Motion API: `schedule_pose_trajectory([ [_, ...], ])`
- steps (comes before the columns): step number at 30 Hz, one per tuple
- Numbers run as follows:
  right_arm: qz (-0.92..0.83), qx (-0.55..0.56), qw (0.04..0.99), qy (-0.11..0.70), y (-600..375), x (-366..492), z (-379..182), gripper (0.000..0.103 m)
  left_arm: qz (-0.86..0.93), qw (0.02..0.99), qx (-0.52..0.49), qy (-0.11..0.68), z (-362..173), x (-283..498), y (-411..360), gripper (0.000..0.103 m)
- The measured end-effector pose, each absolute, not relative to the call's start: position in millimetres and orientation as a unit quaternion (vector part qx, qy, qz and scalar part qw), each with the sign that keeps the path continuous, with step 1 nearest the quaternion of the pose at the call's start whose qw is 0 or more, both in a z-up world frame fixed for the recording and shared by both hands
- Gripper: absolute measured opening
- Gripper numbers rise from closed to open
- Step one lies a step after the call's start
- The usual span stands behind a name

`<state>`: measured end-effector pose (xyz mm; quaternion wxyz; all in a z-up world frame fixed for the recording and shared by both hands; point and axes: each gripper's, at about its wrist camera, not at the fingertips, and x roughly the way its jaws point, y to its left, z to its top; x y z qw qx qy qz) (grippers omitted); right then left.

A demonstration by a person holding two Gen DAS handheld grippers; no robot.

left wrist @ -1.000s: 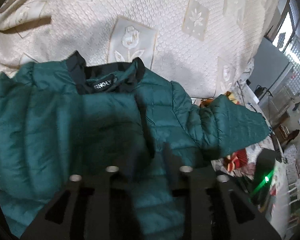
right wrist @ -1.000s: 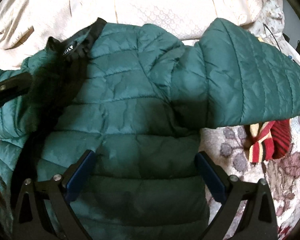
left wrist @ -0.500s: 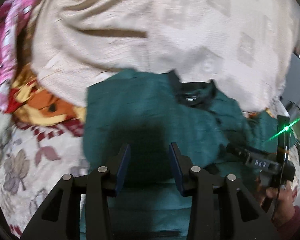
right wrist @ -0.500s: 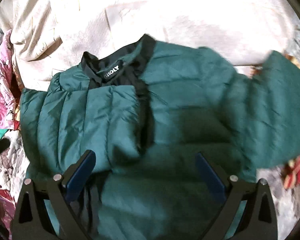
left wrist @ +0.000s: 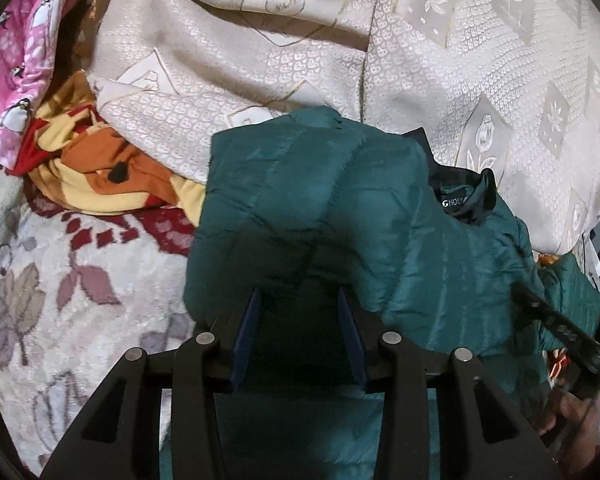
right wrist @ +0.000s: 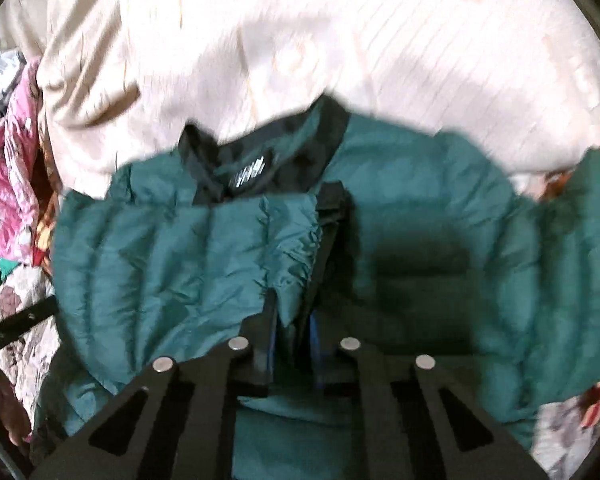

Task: Fold large clothes

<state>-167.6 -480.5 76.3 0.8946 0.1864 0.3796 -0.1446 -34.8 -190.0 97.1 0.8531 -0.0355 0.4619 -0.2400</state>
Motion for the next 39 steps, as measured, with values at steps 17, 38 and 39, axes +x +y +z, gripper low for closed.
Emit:
schedule_pose_trajectory([
  [17,-0.243,0.158,0.874,0.389,-514.4,-178.7,77.7,0.076,-0.218,0.859,0.004,0.463,70.9,-33.9,-232.6,0.045],
  [38,-0.185,0.104,0.872,0.442,-469.9,-107.3,45.3,0.075,-0.207,0.872,0.035,0.443,65.3,-18.8,-255.6,0.045],
  [39,-0.184,0.119,0.869,0.444,-475.7,-106.3,40.6,0.075,-0.206,0.871,0.038,0.443,63.7,-18.1,-257.5,0.045],
])
